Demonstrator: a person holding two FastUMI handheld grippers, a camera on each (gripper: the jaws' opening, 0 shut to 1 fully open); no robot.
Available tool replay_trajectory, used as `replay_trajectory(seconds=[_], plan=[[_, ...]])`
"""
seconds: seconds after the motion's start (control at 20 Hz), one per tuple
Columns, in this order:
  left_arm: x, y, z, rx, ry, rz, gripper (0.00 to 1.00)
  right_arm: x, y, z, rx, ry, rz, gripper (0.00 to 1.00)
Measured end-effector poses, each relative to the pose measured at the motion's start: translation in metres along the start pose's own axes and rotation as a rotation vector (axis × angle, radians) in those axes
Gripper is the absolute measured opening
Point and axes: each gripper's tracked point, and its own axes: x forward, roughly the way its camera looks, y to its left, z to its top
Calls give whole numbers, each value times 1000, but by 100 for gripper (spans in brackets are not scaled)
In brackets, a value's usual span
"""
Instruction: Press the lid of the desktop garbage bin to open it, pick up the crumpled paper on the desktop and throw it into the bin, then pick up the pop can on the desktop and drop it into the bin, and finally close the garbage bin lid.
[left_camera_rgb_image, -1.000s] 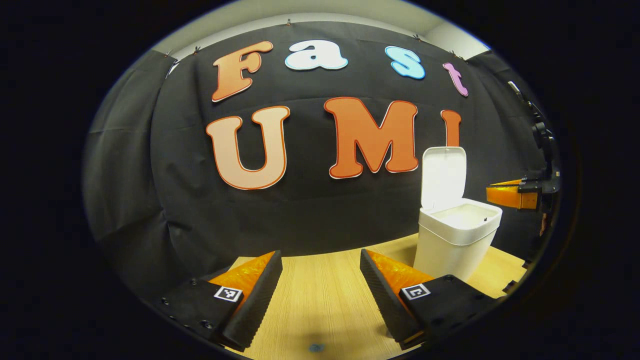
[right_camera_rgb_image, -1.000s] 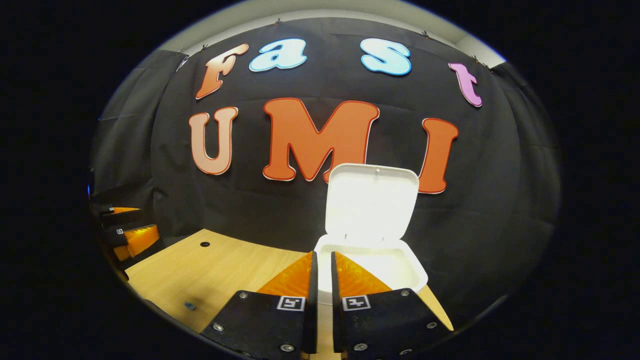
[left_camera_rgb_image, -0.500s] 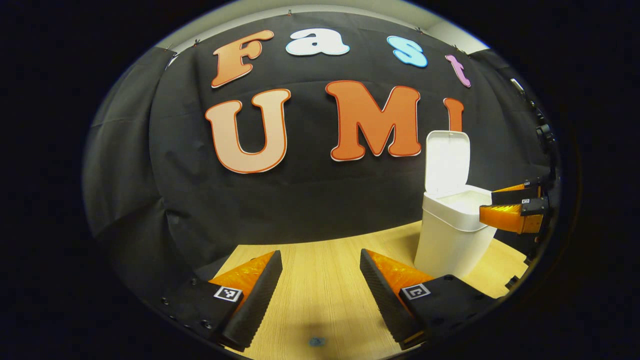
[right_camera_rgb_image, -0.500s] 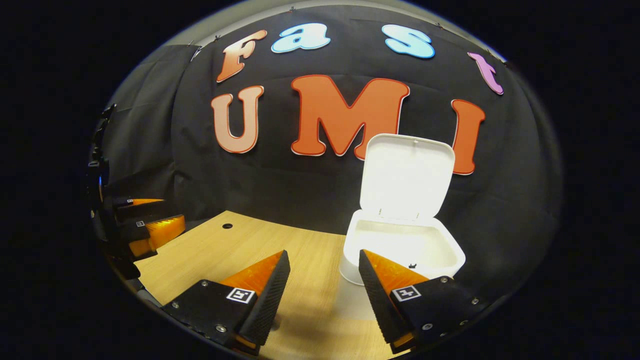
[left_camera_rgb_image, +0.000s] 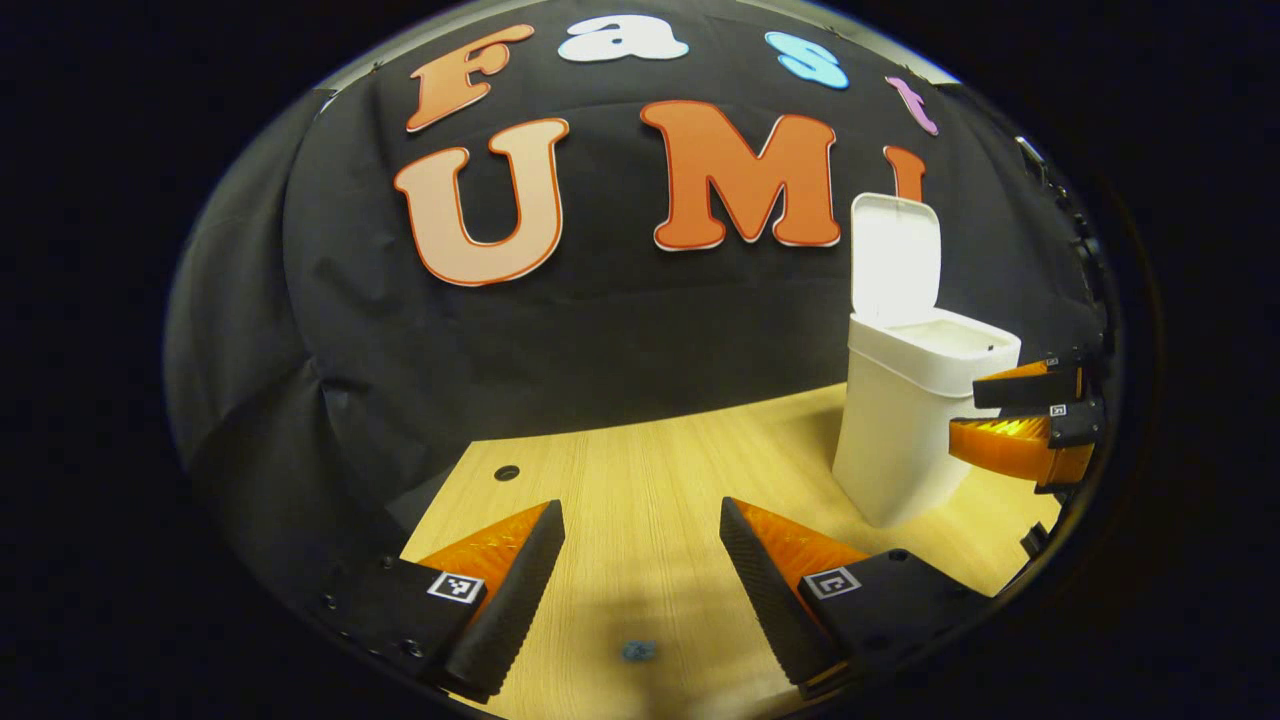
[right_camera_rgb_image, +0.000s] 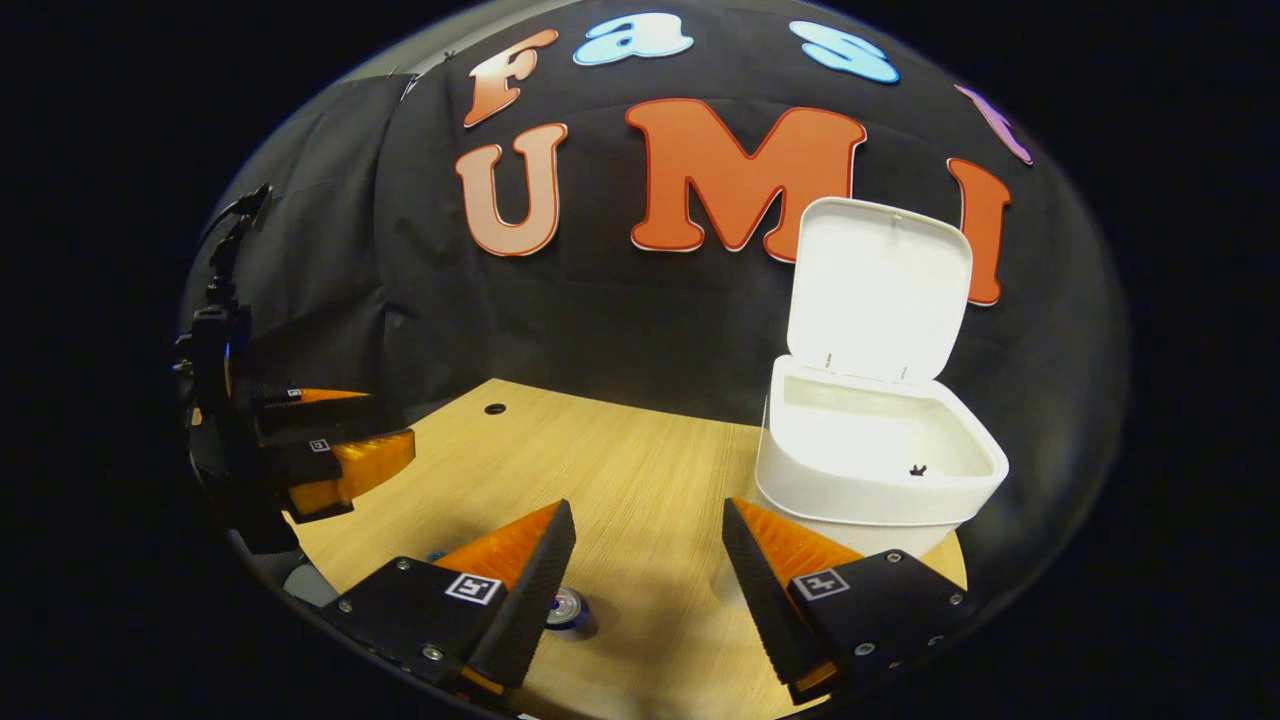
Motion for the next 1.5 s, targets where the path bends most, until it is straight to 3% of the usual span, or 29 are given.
replay_trajectory(seconds=[0.4, 0.85, 1.2, 1.5], plan=[[5, -9, -51, -49, 163, -53, 100, 3, 14, -40, -4, 82, 33, 90], [17, 5, -115, -100, 375, -30, 100, 14, 27, -70, -11, 184, 59, 90], [18, 1, -153, -188, 516, -67, 100, 19, 36, -102, -5, 264, 85, 91], [20, 4, -189, -193, 626, -80, 99, 15, 41, -120, -7, 311, 106, 91]])
